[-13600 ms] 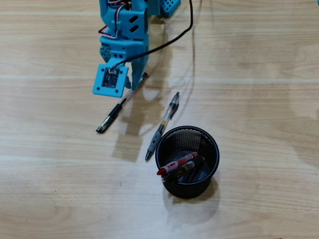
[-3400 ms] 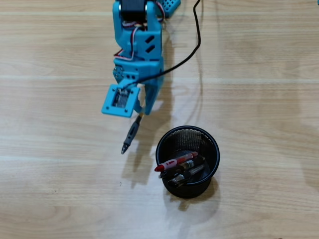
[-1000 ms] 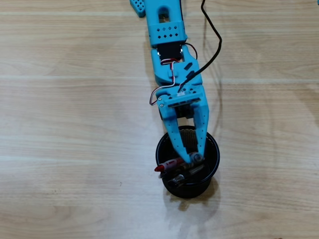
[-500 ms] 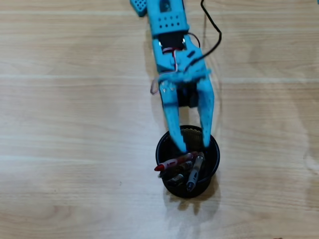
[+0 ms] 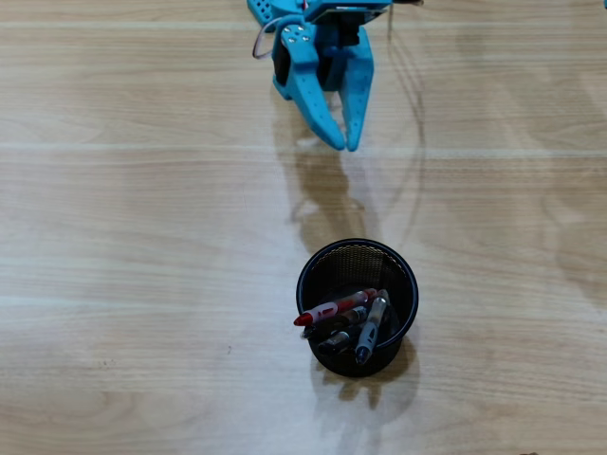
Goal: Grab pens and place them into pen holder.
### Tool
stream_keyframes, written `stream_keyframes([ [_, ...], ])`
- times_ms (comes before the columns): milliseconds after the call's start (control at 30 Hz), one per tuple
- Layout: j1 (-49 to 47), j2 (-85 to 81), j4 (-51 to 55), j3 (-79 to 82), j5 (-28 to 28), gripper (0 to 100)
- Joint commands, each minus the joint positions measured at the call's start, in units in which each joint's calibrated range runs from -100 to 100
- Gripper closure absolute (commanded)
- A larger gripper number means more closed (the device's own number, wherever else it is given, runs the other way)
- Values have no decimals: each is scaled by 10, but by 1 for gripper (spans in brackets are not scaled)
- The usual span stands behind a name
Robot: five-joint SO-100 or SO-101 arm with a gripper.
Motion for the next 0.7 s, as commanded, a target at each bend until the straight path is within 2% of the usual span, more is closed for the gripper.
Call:
stream_keyframes([
  [0, 24, -91, -2, 58, 40, 98],
  [133, 40, -184, 24, 131, 106, 98],
  [400, 74, -348, 160, 256, 210, 98],
  [667, 75, -531, 450, 260, 302, 98],
])
